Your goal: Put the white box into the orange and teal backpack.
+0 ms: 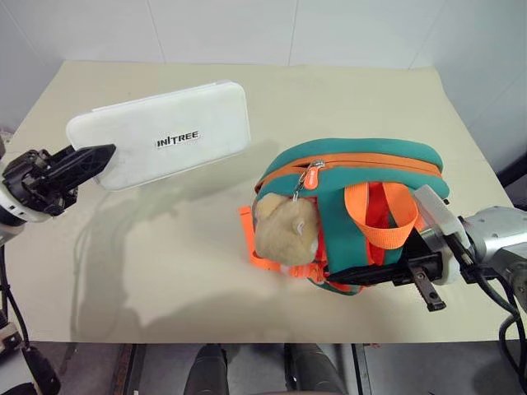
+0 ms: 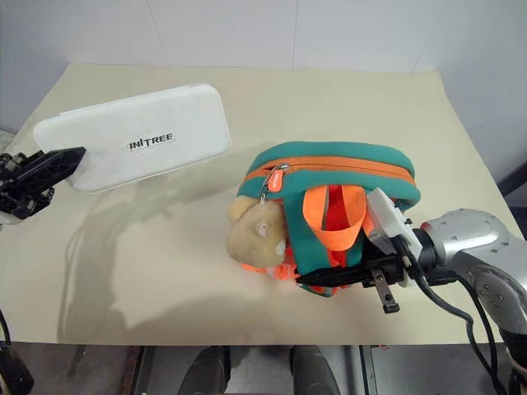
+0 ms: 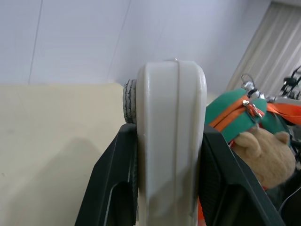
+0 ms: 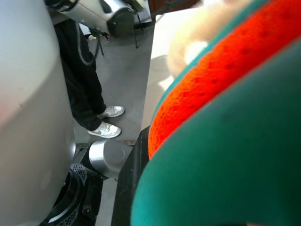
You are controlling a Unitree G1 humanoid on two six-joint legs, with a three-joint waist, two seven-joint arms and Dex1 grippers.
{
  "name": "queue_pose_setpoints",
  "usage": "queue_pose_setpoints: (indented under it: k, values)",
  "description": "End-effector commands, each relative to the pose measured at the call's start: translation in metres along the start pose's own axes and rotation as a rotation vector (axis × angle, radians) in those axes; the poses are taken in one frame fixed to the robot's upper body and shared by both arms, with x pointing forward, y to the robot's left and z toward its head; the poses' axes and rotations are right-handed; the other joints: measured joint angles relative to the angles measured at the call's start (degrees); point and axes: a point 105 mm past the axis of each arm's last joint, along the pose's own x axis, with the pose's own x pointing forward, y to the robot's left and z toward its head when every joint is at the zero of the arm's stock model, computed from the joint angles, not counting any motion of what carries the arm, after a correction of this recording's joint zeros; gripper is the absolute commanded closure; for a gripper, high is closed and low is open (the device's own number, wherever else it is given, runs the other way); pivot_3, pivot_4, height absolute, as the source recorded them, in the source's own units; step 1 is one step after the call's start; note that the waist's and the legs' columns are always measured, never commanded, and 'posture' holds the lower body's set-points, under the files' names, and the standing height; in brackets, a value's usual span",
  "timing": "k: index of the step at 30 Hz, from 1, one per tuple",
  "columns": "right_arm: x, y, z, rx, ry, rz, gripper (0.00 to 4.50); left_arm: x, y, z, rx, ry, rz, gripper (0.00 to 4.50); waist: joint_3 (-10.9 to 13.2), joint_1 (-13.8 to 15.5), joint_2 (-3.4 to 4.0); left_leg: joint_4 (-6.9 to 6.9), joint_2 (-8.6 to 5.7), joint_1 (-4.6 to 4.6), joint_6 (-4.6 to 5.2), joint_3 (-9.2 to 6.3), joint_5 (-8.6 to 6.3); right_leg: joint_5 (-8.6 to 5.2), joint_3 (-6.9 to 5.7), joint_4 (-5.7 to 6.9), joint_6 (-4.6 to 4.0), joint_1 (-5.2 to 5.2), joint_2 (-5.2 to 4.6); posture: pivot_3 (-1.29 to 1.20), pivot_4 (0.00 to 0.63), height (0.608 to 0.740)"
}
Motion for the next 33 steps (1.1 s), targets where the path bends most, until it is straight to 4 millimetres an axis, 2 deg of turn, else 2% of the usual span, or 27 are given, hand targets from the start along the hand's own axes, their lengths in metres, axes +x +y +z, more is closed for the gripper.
queue_pose_setpoints:
  k: [1,8,15,28,33]
  values:
    - [-0.006,-0.008,-0.003,-0.006,0.010,-0.005,4.50,0.004,-0.025,0.025,0.139,-0.011,-0.085,3.25,0.00,-0.08,0.00,0.01,0.00,0.00,0.01,0.00,-0.01,0.00,0.01,0.00,0.01,0.01,-0.01,0.00,0.150,0.740]
    - [-0.012,-0.029,-0.006,-0.016,0.020,-0.044,4.50,0.020,-0.048,0.025,0.189,0.057,-0.208,3.25,0.01,-0.24,0.02,0.11,0.00,0.03,0.02,0.00,-0.01,0.00,0.00,0.11,0.01,0.04,0.01,0.00,0.150,0.740]
    - [-0.015,-0.041,-0.007,-0.031,0.016,-0.091,4.50,0.018,-0.052,0.028,0.224,0.127,-0.229,3.25,0.03,-0.36,0.05,0.14,0.00,0.03,0.03,0.00,-0.02,0.01,0.01,0.12,0.02,0.04,0.02,0.00,0.150,0.740]
    - [-0.006,-0.045,-0.005,-0.048,-0.006,-0.096,4.50,0.031,-0.048,0.002,0.233,0.264,-0.335,3.25,0.04,-0.33,0.07,0.27,0.00,0.03,0.03,0.00,-0.02,0.01,0.01,0.26,0.02,0.05,0.03,0.00,0.150,0.740]
    - [-0.003,-0.046,-0.003,-0.054,-0.015,-0.100,4.50,0.043,-0.034,-0.009,0.331,0.352,-0.326,3.25,0.05,-0.29,0.09,0.33,0.00,0.06,0.03,0.00,-0.02,0.01,0.02,0.37,0.02,0.05,0.05,0.00,0.150,0.740]
